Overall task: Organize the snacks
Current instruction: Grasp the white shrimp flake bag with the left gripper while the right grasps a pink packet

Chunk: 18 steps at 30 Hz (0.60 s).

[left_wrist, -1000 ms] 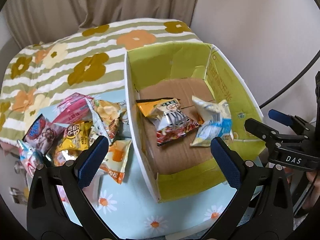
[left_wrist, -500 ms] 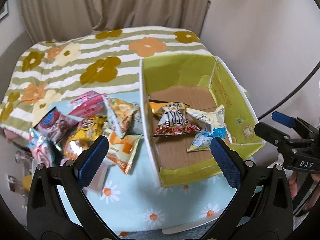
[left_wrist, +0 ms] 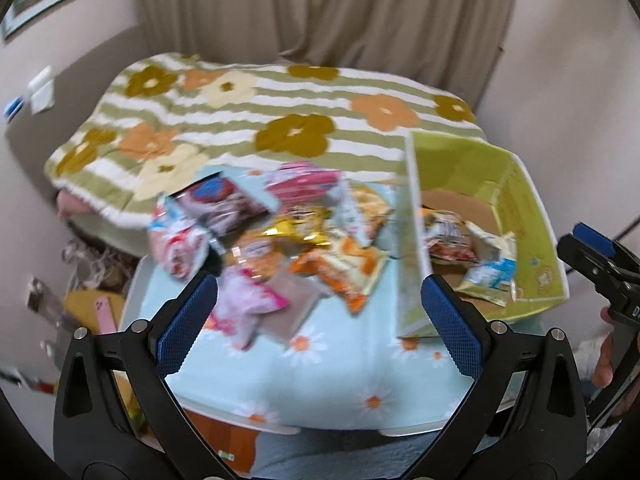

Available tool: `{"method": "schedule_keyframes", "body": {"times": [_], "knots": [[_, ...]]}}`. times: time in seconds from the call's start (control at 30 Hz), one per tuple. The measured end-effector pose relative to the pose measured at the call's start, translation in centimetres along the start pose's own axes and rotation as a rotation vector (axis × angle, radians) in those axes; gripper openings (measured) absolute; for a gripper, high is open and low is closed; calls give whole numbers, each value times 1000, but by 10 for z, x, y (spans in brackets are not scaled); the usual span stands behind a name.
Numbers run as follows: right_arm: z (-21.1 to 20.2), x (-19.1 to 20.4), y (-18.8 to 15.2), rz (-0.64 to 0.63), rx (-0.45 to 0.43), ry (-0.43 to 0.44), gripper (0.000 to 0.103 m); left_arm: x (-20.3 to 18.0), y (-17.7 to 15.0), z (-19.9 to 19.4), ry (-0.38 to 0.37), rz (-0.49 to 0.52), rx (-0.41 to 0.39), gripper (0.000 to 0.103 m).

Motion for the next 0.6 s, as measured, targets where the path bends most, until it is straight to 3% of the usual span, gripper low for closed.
{"method": "schedule_keyframes", "body": {"times": [0.27, 0.6], "knots": [[18, 68, -2, -24, 13, 66, 96, 87, -3, -8, 24, -64, 0, 101], [77, 163, -24, 54, 148, 88, 96, 176, -1, 27, -53, 5, 123, 101]]}}
Point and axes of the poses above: each gripper's, at about its wrist camera, not at the fingertips, and z roughly the way its jaws point, x to its left, y to its top, the point moved 10 cm from there along z, roughly the way its jaws point, and after that the axes turned 12 degrees about -y, right-handed, at the moved point
